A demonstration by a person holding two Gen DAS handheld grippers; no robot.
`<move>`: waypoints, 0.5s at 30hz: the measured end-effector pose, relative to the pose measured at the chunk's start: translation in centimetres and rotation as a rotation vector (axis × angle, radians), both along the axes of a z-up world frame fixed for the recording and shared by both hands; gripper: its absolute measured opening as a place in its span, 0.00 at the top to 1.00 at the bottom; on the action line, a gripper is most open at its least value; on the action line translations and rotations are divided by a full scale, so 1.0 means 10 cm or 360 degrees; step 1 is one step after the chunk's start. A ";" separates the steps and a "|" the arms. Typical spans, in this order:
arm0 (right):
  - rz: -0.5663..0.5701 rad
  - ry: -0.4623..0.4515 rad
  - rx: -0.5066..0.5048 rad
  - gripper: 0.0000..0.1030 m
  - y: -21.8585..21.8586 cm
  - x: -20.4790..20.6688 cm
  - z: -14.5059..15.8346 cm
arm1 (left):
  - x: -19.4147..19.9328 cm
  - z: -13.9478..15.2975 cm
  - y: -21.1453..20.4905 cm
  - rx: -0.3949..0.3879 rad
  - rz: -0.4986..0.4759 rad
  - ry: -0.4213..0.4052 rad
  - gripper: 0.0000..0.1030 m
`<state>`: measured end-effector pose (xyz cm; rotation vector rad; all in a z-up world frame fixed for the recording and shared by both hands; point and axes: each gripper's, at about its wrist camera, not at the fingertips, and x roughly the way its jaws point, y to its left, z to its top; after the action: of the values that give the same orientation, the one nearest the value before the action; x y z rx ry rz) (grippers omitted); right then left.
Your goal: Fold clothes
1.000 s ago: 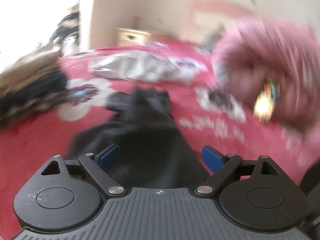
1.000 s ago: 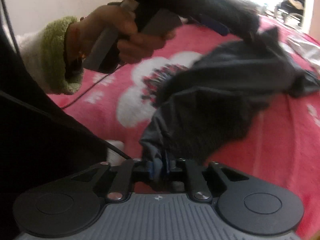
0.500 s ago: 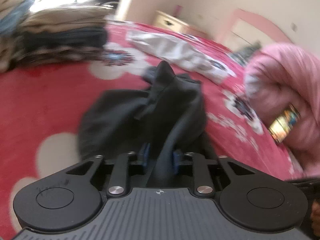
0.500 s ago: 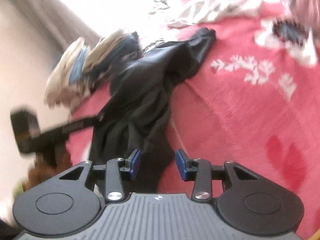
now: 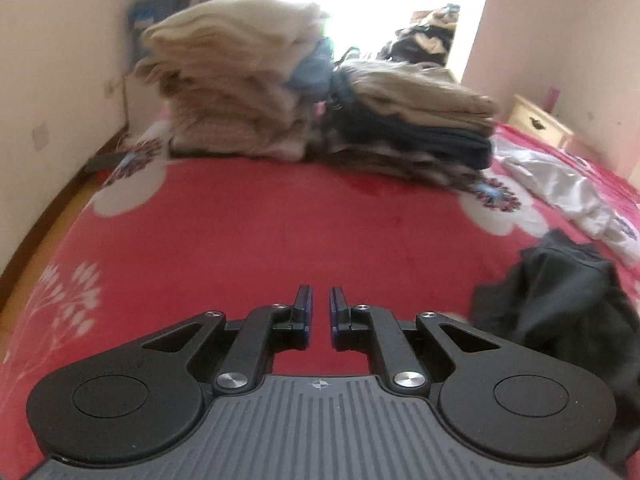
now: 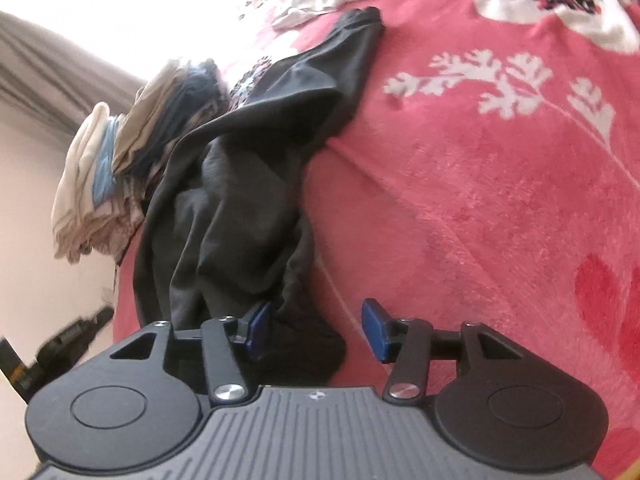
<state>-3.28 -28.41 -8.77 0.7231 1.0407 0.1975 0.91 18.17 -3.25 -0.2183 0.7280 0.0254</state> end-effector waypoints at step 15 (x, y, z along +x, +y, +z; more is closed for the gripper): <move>-0.0250 -0.0038 0.0356 0.37 -0.21 0.30 -0.07 | 0.71 0.27 -1.86 0.0037 -0.1145 -0.0145 0.05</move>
<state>-0.28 -30.52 -9.51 0.9988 0.9429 0.1879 8.05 -0.42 -0.57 0.0735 0.6818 -0.6561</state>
